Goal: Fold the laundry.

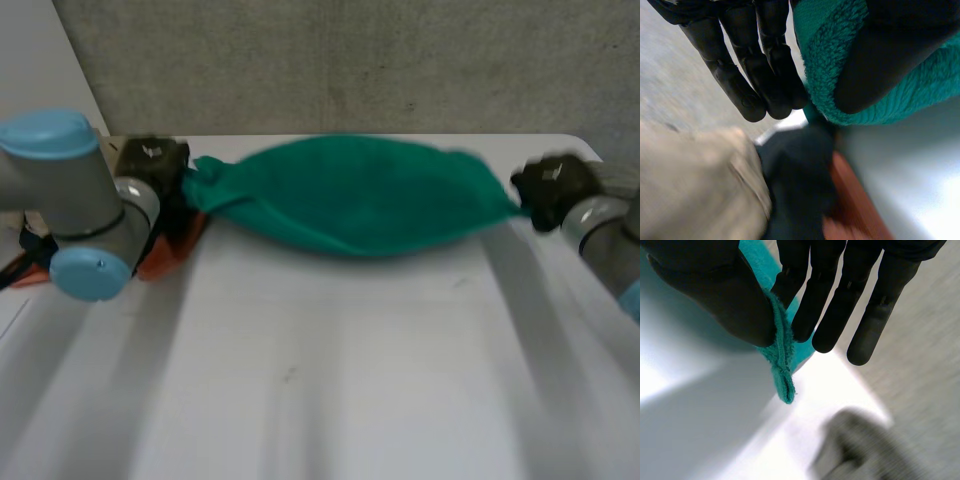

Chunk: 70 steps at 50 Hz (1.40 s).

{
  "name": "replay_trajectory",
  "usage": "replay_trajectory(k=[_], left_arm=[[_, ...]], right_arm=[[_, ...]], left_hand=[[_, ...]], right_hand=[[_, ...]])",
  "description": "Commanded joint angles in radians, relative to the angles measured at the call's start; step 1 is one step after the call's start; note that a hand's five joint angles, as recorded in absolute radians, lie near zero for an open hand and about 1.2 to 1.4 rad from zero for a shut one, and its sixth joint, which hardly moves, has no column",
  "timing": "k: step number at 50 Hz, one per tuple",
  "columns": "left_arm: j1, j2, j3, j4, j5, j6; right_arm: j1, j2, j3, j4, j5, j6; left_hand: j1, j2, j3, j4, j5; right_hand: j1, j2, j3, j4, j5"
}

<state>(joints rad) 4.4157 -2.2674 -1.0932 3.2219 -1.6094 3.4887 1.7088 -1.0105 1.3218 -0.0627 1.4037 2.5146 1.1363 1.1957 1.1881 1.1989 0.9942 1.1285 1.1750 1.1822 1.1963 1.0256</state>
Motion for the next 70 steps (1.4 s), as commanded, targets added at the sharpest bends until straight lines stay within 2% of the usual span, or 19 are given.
replay_trajectory(k=[1,2,4,8,16,19,26,29,34,36,42,48,52,56,63,64,70], left_arm=[[0.016,-0.004,-0.080,-0.022,0.016,0.125],[0.016,0.002,-0.089,-0.022,0.020,0.133],[0.014,0.023,-0.125,-0.016,0.038,0.147],[0.014,0.045,-0.183,0.013,0.088,0.188],[0.030,0.069,-0.313,0.180,0.151,0.340],[0.031,0.065,-0.350,0.237,0.178,0.407],[0.027,0.063,-0.407,0.273,0.218,0.570],[0.033,0.078,-0.421,0.269,0.221,0.601],[0.031,0.181,-0.468,0.202,0.230,0.547],[0.030,0.213,-0.481,0.161,0.241,0.517],[-0.008,0.255,-0.490,-0.012,0.295,0.370],[-0.059,0.223,-0.447,-0.097,0.313,0.308],[-0.097,0.169,-0.373,-0.109,0.290,0.290],[-0.148,0.115,-0.271,-0.125,0.218,0.241],[-0.237,-0.015,-0.065,-0.183,0.033,0.127],[-0.251,-0.045,-0.024,-0.203,-0.016,0.118],[-0.269,-0.129,0.090,-0.286,-0.132,0.124]], right_arm=[[-0.031,0.055,0.040,0.075,0.004,0.006],[-0.032,0.050,0.043,0.080,0.004,0.012],[-0.037,0.037,0.056,0.083,0.001,0.032],[-0.040,0.017,0.073,0.083,-0.002,0.059],[-0.035,0.004,0.100,0.083,-0.003,0.067],[-0.035,0.000,0.109,0.083,-0.003,0.067],[-0.038,-0.007,0.114,0.090,-0.003,0.067],[-0.038,-0.007,0.114,0.098,-0.003,0.066],[-0.041,-0.008,0.114,0.106,-0.005,0.066],[-0.041,-0.007,0.114,0.106,-0.003,0.066],[-0.041,-0.003,0.116,0.106,-0.003,0.064],[-0.041,-0.003,0.119,0.107,-0.003,0.061],[-0.041,-0.003,0.120,0.107,-0.003,0.059],[-0.043,-0.007,0.126,0.107,-0.003,0.052],[-0.048,-0.010,0.129,0.107,-0.006,0.050],[-0.051,-0.013,0.131,0.107,-0.008,0.050],[-0.063,-0.020,0.132,0.107,-0.019,0.050]], left_hand=[[-0.104,-0.164,-0.156,-0.167,-0.137],[-0.258,-0.317,-0.310,-0.320,-0.290],[-0.426,-0.485,-0.478,-0.488,-0.458],[-0.529,-0.589,-0.581,-0.592,-0.561],[-0.506,-0.566,-0.558,-0.569,-0.538],[-0.392,-0.451,-0.444,-0.454,-0.424],[-0.353,-0.413,-0.405,-0.416,-0.386],[-0.365,-0.424,-0.417,-0.428,-0.397],[-0.626,-0.685,-0.677,-0.688,-0.658],[-0.656,-0.715,-0.707,-0.718,-0.688],[-0.580,-0.639,-0.632,-0.642,-0.612],[-0.512,-0.571,-0.564,-0.574,-0.544],[-0.512,-0.571,-0.564,-0.574,-0.544],[-0.535,-0.595,-0.587,-0.598,-0.568],[-0.632,-0.692,-0.684,-0.695,-0.665],[-0.635,-0.695,-0.687,-0.698,-0.668],[-0.626,-0.686,-0.678,-0.689,-0.659]], right_hand=[[0.268,0.221,0.214,0.200,0.196],[0.268,0.221,0.214,0.200,0.196],[0.268,0.221,0.214,0.200,0.196],[0.268,0.221,0.214,0.200,0.196],[0.268,0.221,0.214,0.200,0.196],[0.268,0.221,0.214,0.200,0.196],[0.268,0.221,0.214,0.200,0.196],[0.268,0.221,0.214,0.200,0.196],[0.268,0.221,0.214,0.200,0.196],[0.268,0.221,0.214,0.200,0.196],[0.268,0.221,0.214,0.200,0.196],[0.268,0.221,0.214,0.200,0.196],[0.268,0.221,0.214,0.200,0.196],[0.268,0.221,0.214,0.200,0.196],[0.268,0.221,0.214,0.200,0.196],[0.268,0.221,0.214,0.200,0.196],[0.268,0.221,0.214,0.200,0.196]])
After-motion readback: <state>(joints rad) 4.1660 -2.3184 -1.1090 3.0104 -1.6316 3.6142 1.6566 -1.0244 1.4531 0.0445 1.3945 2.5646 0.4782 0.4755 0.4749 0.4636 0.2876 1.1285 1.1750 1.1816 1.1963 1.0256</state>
